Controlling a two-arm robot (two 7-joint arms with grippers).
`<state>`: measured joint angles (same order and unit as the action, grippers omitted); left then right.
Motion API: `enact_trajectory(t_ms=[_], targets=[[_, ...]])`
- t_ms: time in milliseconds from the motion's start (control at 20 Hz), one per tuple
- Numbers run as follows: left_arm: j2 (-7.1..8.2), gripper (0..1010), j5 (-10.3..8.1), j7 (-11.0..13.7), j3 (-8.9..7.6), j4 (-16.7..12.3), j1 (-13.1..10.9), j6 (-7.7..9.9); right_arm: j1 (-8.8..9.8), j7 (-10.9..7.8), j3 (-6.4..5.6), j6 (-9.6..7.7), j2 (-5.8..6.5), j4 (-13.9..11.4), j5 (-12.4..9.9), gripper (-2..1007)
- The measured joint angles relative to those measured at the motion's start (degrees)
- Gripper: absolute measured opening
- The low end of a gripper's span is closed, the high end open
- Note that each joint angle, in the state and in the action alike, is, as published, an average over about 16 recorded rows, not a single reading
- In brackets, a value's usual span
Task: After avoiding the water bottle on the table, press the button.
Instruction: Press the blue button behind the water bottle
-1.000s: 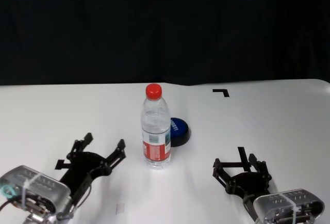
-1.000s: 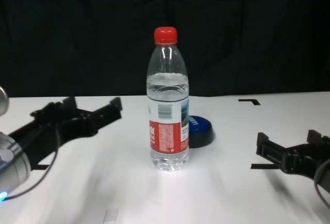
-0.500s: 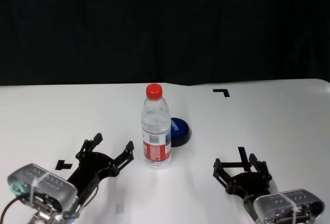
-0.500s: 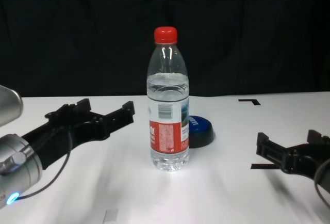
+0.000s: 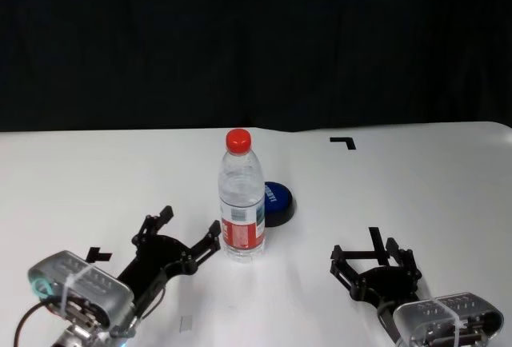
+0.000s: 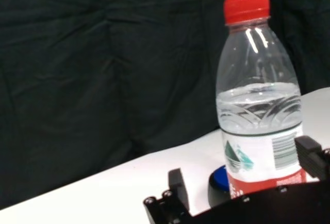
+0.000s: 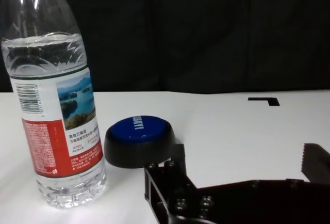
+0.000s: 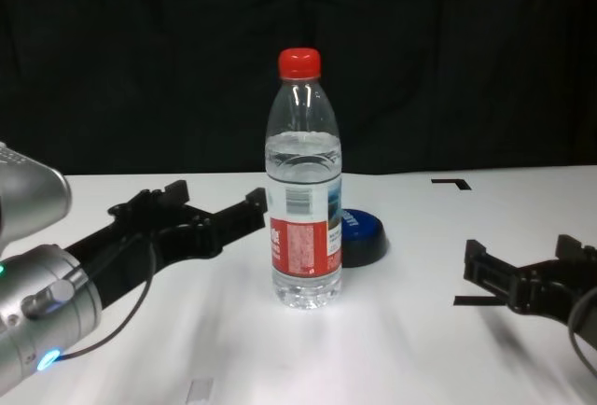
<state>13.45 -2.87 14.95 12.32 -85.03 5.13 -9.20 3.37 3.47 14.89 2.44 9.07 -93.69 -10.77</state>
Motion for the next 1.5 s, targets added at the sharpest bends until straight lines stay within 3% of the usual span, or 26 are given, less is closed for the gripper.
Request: enact_trajectory(t_ms=[1500], targets=[[-0.05, 1010, -0.55, 1.2, 2.43, 3.8, 3.7, -1.52, 0.0, 0.0, 0.0, 0.0, 0.0, 0.0, 0.0, 1003]])
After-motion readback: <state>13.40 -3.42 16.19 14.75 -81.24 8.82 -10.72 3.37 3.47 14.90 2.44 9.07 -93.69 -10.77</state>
